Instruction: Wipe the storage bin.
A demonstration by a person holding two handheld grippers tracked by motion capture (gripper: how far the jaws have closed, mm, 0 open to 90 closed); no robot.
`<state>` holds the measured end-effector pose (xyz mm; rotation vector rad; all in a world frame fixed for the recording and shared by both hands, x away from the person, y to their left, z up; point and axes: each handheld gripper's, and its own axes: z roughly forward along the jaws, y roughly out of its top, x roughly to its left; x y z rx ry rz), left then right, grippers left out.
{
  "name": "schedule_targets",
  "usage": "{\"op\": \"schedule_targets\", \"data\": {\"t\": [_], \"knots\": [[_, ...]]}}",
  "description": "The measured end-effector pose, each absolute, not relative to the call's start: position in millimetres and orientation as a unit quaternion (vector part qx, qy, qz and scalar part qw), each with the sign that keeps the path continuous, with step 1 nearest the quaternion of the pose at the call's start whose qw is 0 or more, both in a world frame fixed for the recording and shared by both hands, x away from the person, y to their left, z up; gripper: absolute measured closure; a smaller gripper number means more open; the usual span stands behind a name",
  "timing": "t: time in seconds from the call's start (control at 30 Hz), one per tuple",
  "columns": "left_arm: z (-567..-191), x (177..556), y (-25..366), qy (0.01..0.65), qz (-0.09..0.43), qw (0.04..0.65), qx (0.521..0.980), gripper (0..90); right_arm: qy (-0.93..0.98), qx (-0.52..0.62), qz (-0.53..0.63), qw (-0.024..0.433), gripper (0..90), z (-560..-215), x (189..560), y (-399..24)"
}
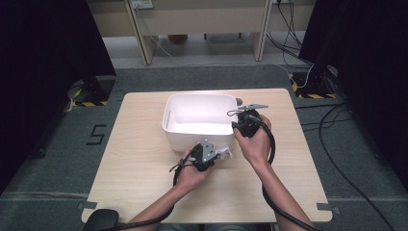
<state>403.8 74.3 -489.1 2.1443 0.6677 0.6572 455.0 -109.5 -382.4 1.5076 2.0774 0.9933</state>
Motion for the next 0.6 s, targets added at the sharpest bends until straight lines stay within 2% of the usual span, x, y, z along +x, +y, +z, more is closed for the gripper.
{"op": "schedule_targets", "data": {"t": [0.6], "knots": [[-493.6,405.4,65.1,0.259,0.254,0.384,0.849,75.7,0.741,0.536,0.354,0.194,74.0,-382.3,455.1,-109.5]]}}
